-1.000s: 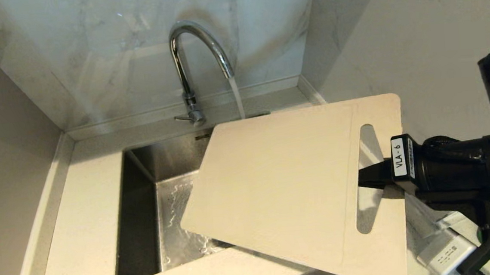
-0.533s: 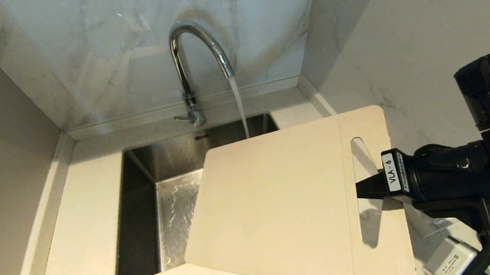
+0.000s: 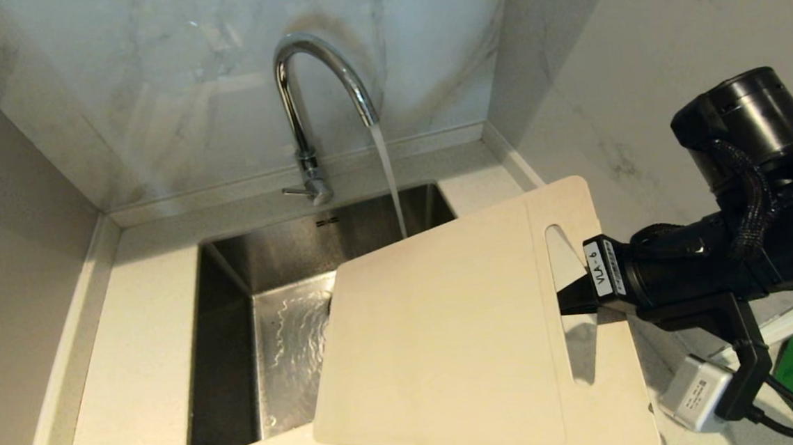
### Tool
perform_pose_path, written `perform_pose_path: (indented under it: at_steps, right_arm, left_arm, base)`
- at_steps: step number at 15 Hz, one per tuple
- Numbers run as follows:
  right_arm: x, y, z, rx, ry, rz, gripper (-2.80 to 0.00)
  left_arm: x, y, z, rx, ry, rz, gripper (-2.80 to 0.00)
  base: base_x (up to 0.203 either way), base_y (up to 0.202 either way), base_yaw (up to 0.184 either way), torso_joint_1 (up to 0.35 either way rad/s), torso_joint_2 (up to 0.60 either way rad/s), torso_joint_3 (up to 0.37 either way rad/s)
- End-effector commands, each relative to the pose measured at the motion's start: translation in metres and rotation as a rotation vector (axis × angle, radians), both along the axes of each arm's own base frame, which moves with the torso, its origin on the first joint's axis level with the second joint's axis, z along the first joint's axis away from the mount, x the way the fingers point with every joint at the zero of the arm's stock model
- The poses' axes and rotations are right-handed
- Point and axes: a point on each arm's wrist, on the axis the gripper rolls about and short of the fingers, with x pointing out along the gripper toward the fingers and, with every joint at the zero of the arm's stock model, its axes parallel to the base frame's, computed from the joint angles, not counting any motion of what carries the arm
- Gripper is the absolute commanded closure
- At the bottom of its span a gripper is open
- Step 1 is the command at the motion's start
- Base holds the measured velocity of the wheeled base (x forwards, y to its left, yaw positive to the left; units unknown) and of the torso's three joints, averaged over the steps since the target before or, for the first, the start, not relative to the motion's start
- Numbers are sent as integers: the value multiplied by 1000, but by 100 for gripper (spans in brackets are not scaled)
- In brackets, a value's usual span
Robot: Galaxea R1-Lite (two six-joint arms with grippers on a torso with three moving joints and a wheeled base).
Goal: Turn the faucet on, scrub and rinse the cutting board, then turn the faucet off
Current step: Pick up the cutting board
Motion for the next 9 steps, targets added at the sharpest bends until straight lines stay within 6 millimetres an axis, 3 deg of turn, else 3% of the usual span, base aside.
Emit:
perform_pose_path:
  at_steps: [1,4,9]
  right_arm:
    - [14,4,0,-8,-1,11,0]
    - [23,6,15,-8,-48,-2,0]
    - [27,8,15,-18,-30,-3,0]
  left_arm:
    - [0,0,-1,0,3,-1,0]
    - [0,0,-1,1,3,0,0]
    - [0,0,-1,1,3,0,0]
  base:
    - [0,0,0,0,0,0]
    - [0,0,0,0,0,0]
    - [0,0,0,0,0,0]
